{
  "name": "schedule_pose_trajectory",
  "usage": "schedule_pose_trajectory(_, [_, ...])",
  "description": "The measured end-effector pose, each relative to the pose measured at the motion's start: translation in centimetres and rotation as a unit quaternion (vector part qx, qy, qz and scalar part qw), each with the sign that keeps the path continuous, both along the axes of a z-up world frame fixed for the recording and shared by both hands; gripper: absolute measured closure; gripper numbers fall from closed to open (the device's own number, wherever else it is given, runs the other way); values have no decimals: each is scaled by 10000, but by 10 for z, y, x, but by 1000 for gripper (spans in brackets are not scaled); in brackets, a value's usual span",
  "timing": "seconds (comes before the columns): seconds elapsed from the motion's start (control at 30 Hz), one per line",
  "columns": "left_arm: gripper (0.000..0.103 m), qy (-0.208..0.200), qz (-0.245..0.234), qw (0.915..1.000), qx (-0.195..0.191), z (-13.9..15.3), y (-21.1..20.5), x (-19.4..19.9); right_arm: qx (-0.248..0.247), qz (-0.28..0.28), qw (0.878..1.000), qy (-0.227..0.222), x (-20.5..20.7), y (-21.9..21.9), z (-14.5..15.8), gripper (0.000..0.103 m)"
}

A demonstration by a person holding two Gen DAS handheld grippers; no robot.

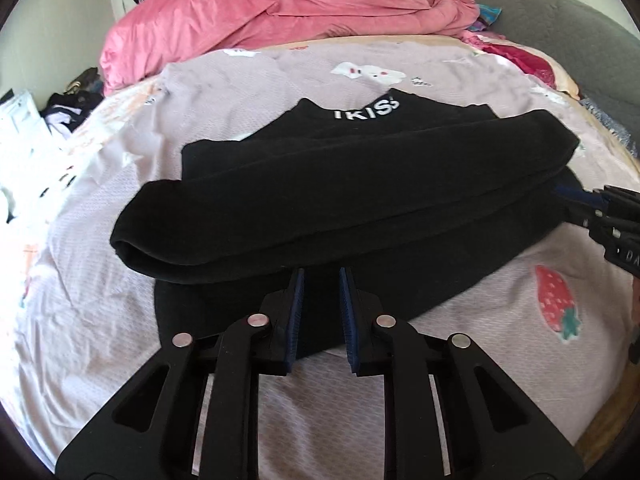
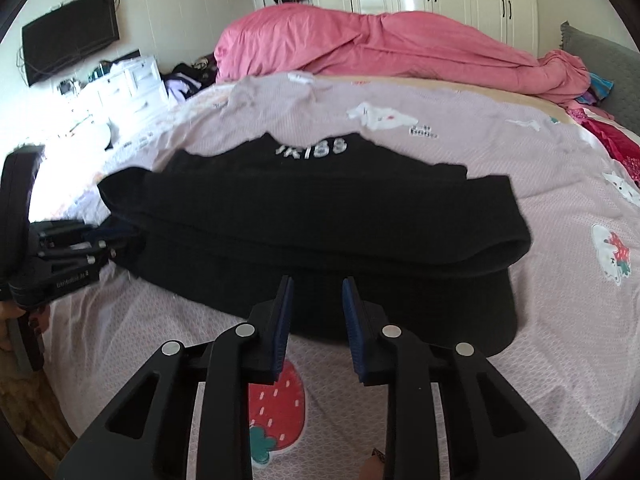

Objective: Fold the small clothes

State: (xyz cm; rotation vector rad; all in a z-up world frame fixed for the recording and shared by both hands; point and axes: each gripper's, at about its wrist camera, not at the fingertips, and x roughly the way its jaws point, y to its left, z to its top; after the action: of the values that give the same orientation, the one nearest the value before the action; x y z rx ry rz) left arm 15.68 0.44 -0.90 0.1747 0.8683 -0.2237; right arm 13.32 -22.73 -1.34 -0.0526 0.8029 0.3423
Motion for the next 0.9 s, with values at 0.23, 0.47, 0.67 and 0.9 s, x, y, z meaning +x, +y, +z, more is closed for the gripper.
schedule_pose_trajectory(0.23, [91,48,87,9996,-271,1,10,9,-387,-186,9990,94,17,4,-14,80])
schedule_pose_trajectory(0.47, [91,-15,199,9991,-365,10,18,27,-341,-170,9993,37,40,3,-7,80])
schedule_pose_trajectory(0.67, [91,127,219,9990,-372,9,24,62,-337,-231,9990,166,71,0,-6,80])
schedule_pose_trajectory(0.9, [91,3,296,9991,-291,7,27,95,-127,-351,9992,133,109,-5,3,78])
